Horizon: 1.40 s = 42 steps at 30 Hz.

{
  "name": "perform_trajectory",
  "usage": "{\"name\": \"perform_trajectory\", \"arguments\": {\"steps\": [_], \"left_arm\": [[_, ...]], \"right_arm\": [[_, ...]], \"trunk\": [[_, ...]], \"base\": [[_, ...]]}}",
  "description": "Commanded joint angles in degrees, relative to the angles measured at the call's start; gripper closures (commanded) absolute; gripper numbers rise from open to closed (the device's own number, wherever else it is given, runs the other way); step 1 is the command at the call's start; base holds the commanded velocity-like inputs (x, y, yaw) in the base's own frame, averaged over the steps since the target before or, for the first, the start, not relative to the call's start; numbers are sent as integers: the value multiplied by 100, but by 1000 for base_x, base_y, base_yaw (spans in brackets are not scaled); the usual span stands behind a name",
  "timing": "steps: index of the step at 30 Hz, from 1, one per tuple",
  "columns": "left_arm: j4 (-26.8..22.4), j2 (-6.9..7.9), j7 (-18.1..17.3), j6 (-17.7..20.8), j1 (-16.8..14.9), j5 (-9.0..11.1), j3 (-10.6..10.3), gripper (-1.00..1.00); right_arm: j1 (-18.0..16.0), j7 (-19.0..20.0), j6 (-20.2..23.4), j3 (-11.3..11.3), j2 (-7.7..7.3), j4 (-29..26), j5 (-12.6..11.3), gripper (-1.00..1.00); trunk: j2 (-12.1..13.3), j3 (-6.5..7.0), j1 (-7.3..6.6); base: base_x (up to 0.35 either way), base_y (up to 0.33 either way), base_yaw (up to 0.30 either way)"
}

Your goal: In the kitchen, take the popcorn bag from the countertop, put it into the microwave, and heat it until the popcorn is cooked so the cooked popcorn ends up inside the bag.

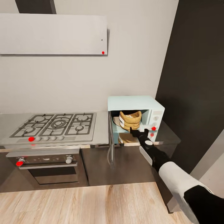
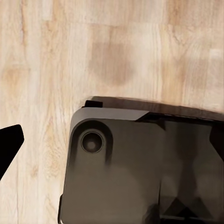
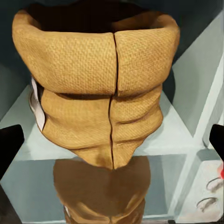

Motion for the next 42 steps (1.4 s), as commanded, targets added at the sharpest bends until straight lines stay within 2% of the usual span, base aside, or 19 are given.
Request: {"name": "perform_trajectory", "arguments": {"steps": [1,2,3,7,12,20,28,42], "left_arm": [[3,-9,3,-18,-4,2,22,-100],[3,-16,4,-18,-4,1,22,-100],[3,-18,4,-18,-4,1,22,-100],[3,-21,4,-18,-4,1,21,-100],[5,-20,3,-18,-4,1,21,-100],[7,-21,4,-18,-4,1,21,-100],[11,-16,4,-18,-4,1,21,-100],[12,-16,4,-18,-4,1,21,-100]], "right_arm": [[-134,-43,-238,162,102,316,-57,-100],[-329,-40,-402,291,259,729,-56,-100],[-425,-39,-447,343,308,917,-55,-100],[-627,-15,-532,433,390,1297,-62,-100],[-638,-3,-547,448,393,1362,-63,-100],[-638,6,-548,467,296,1371,-63,-100],[-638,181,-548,460,299,1371,-63,-100],[-638,209,-548,464,293,1371,-63,-100]], "trunk": [[-9,-9,2],[-9,-9,2],[-9,-9,2],[-9,-9,2],[-9,-9,2],[-9,-9,2],[-9,-9,2],[-9,-9,2]], "base": [[0,0,0],[0,0,0],[0,0,0],[0,0,0],[123,0,0],[88,0,0],[123,94,0],[80,31,0]]}}
